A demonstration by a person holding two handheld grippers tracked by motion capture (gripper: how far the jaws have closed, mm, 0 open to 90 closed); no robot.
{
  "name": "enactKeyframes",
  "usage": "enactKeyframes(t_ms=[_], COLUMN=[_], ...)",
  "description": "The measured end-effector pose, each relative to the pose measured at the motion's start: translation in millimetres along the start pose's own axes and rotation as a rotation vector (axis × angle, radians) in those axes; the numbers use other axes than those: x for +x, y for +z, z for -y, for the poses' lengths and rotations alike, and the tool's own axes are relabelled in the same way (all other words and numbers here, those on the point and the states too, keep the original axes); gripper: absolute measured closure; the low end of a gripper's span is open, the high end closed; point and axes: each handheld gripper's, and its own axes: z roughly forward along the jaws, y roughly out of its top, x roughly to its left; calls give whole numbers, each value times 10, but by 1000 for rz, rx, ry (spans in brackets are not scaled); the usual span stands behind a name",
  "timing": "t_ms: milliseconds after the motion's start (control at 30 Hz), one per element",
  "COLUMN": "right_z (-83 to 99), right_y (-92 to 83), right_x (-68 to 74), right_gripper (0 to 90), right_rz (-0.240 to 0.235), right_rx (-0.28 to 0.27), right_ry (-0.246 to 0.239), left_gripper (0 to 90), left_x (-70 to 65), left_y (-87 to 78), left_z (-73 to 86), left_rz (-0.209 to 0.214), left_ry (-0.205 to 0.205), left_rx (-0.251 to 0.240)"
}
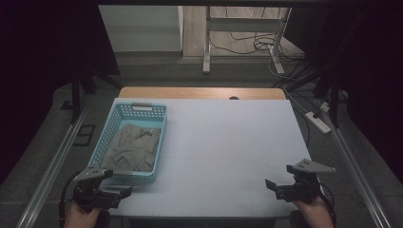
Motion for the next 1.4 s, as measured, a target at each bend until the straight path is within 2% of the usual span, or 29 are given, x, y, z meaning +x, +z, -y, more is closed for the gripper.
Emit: enactKeyframes(t_ms=[433,933,1167,1300,1400], right_z=[-10,-8,-8,-9,-11], right_y=[36,32,33,36,41], right_x=[18,23,13,9,19], right_gripper=[7,7,7,7,7], right_rz=[-28,-35,-41,-46,-46], right_rx=[42,39,41,43,48], right_ry=[-22,-29,-21,-21,-27], left_gripper=[0,0,0,0,0], left_x=[40,43,24,16,3], left_y=[-29,-28,-27,-29,-19], left_z=[7,4,-13,-32,-51], left_rz=[25,31,34,53,52], left_ry=[-21,-23,-7,13,30], left_rx=[-28,-32,-38,-49,-42])
